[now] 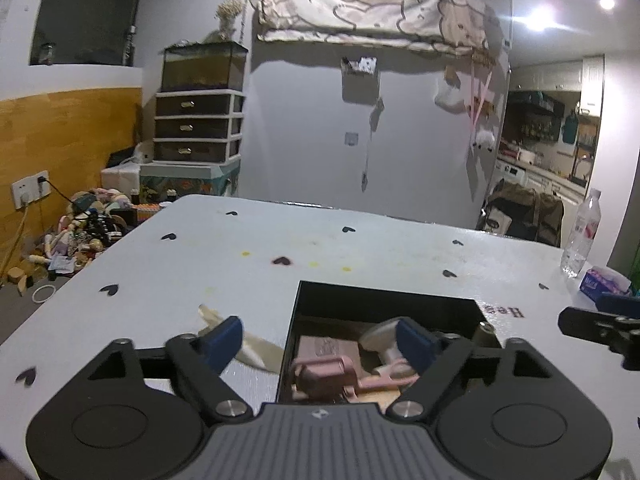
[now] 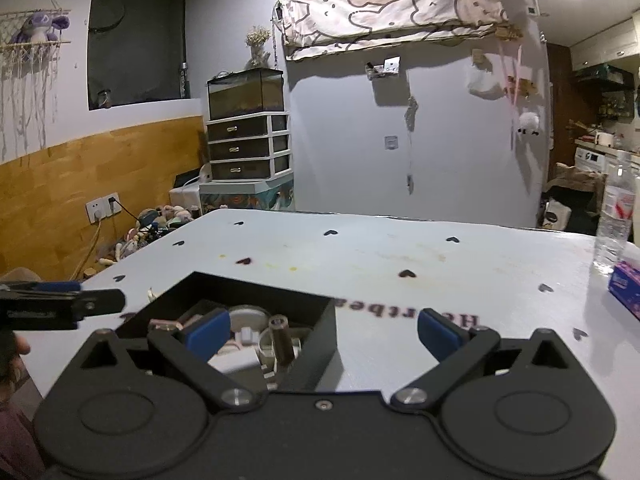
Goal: Organize rigid objects
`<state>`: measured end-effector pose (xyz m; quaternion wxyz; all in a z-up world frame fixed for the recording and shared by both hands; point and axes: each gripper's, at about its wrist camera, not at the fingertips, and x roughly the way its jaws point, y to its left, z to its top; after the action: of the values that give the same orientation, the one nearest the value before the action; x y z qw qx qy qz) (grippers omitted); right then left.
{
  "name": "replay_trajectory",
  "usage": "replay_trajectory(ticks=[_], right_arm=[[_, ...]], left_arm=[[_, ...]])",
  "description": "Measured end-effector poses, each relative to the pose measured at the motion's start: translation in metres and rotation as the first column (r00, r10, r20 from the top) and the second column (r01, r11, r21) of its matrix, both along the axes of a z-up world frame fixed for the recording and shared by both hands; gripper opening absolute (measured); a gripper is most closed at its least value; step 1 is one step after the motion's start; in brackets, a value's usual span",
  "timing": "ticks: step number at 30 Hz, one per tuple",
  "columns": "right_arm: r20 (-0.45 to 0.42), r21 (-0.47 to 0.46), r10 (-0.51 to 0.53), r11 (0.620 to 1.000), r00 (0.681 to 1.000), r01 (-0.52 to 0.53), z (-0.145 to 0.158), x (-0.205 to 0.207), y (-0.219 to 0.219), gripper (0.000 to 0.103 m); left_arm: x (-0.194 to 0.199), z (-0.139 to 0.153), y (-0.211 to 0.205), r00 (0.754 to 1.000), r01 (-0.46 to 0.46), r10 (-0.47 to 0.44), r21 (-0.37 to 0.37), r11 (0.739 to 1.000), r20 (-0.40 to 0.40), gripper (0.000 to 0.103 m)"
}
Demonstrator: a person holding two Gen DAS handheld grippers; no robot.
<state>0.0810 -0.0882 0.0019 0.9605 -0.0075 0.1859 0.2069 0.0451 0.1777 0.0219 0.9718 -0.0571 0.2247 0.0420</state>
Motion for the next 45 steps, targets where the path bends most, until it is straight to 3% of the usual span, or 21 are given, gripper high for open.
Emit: replay_trajectory(ticks=[5,14,21,45], right_arm=[[0.037,-0.016,-0.037,0.999,0.999,0.038,-0.008,-0.023,-0.009,0.103],[0.084,-0.019,-0.076,0.997,0.994,0.078,-0.018,-0.06,-0.024,0.103],[0.121,-0.012,-0.113,0.993,0.986,0.116,-0.018,-0.083,-0.031,0.103],[0.118,-0.002,-0.144,0.989,0.983,0.145,-0.021,-0.09,-0.04,0.103]], left_arm=[[-0.031,-0.005,-0.015,0.999,-0.036,0.035,0.033,0.999,0.035,0.103],[-0.075,-0.011,-0.045,0.992,-0.072,0.061,0.102,0.992,0.107,0.103],[-0.096,-0.012,-0.052,0.991,-0.064,0.052,0.094,0.993,0.124,0.103],[-0.101,-0.018,-0.066,0.992,-0.026,0.011,0.113,0.993,0.128,0.103]])
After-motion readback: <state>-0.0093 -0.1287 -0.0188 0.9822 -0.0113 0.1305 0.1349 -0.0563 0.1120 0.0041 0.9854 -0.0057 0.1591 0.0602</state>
